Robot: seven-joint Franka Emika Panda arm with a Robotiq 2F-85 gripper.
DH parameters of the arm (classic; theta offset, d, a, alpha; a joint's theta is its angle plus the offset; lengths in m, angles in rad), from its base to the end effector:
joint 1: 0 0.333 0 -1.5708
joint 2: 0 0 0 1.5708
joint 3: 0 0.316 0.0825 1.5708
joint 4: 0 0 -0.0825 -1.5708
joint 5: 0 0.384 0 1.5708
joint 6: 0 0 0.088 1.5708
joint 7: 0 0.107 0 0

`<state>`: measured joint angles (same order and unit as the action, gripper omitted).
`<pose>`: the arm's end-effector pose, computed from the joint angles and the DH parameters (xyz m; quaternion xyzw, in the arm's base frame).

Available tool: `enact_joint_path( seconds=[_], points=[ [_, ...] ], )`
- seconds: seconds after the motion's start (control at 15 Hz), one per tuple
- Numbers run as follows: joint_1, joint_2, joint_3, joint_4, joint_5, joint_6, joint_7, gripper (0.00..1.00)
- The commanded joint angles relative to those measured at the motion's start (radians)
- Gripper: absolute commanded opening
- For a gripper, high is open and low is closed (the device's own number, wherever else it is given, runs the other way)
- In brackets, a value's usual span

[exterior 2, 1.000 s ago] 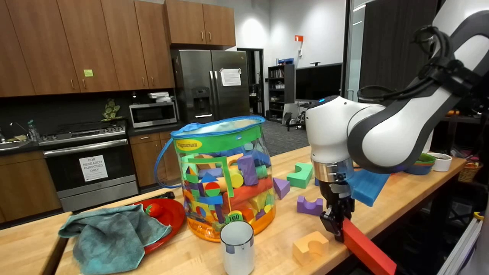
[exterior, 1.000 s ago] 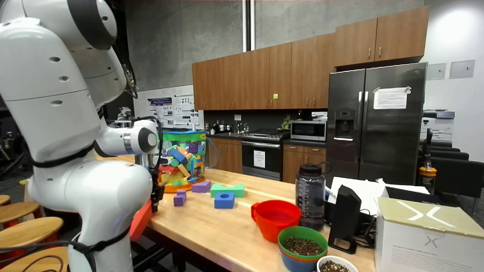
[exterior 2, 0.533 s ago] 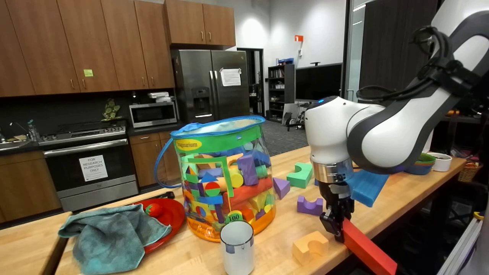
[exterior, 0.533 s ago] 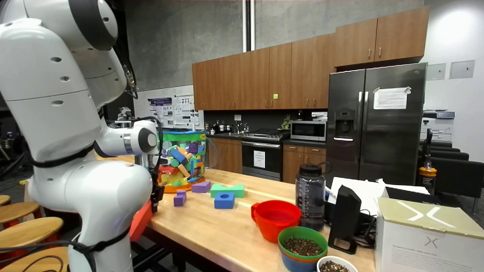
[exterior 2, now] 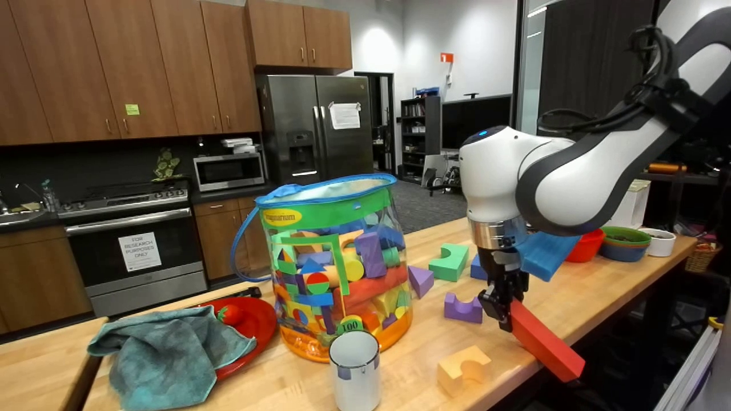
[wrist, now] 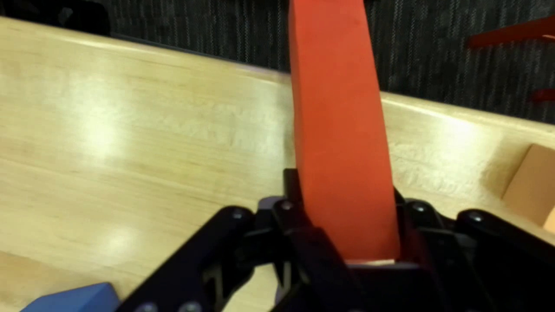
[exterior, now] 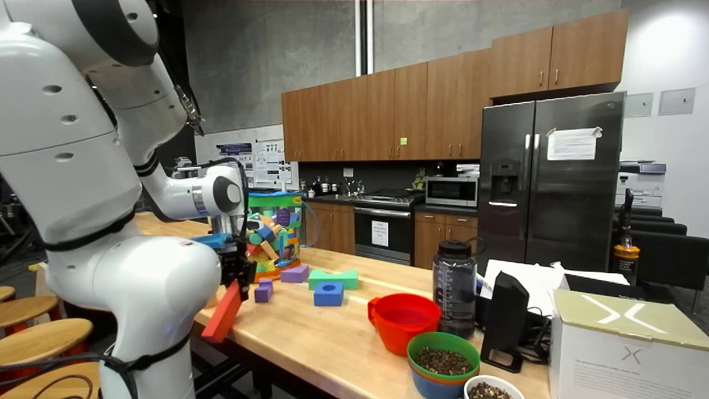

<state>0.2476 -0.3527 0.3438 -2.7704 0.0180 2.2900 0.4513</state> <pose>0.3025 0.1906 0.3010 0.9948 0.0493 -0.0381 0.0809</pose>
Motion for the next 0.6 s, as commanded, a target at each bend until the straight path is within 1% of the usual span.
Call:
enact_joint_path(
  seconds=[0.0,0.13,0.27,0.4,0.53],
  points=[
    [-0.064,-0.113,-0.034,-0.014,-0.105,-0.072,-0.034,0.16],
    [-0.117,-0.152,-0.044,-0.014,-0.201,-0.074,-0.035,0.16],
    [-0.174,-0.181,-0.051,-0.014,-0.306,-0.051,-0.026,0.16],
    [-0.231,-0.2,-0.054,-0.017,-0.405,0.007,-0.002,0.16],
    [-0.28,-0.199,-0.051,-0.009,-0.476,0.08,0.033,0.16]
  ],
)
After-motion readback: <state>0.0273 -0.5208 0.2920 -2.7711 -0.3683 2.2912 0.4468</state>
